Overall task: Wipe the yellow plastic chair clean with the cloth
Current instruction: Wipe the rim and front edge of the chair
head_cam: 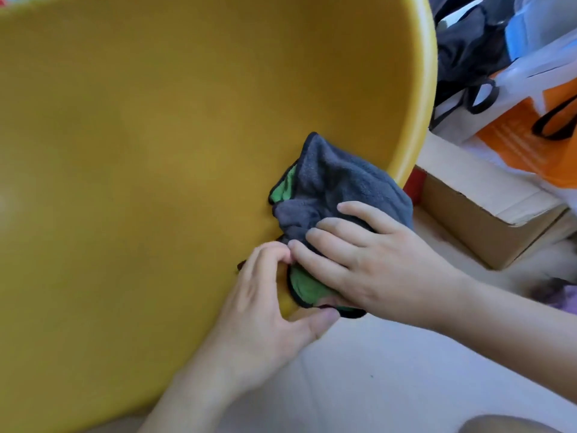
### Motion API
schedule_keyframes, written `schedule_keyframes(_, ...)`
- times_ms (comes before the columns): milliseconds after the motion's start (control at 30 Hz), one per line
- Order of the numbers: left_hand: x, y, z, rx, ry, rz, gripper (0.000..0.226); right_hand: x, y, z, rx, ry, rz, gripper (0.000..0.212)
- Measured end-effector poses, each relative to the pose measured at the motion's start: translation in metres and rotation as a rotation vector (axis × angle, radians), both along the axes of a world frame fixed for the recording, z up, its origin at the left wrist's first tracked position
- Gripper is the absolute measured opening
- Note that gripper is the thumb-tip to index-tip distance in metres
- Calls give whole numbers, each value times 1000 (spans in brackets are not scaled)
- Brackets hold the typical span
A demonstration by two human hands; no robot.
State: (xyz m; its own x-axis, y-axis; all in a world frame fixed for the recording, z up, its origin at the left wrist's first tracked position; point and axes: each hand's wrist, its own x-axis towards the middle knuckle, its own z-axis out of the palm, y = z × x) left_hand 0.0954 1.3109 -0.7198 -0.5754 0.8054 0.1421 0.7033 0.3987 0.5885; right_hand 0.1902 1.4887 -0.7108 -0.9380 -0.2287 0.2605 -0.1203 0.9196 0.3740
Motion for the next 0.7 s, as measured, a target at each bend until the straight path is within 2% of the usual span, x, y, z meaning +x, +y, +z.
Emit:
schedule_keyframes(100, 3, 1, -18, -93, 308, -49, 80, 0, 18, 3, 1, 81, 132, 43)
schedule_keyframes(167, 3, 1, -19, -153, 384, -22, 79, 6, 42, 14, 30, 81, 202, 38)
schedule_keyframes(233, 5, 2, -17, -214, 418, -36, 70, 9, 76, 34, 37, 112, 152, 36)
schedule_keyframes(333, 3, 0, -9, -258, 419, -45, 65, 2, 91, 55, -141, 248, -39, 35)
schedule_keyframes(467, 6, 32, 17, -112, 368, -88, 54, -6, 30, 22, -511, 398, -160, 43)
schedule_keyframes(500, 6, 46, 20, -91, 385, -111, 51, -5, 19, 15, -547, 451, -157, 41)
schedule_keyframes(600, 4, 76, 17, -62, 404, -135, 53, -5, 19, 10, -568, 734, -194, 19)
schedule_keyframes(700, 3, 78, 11, 13, 294, -176, 70, -18, 19, 20, -565, 769, -380, 39)
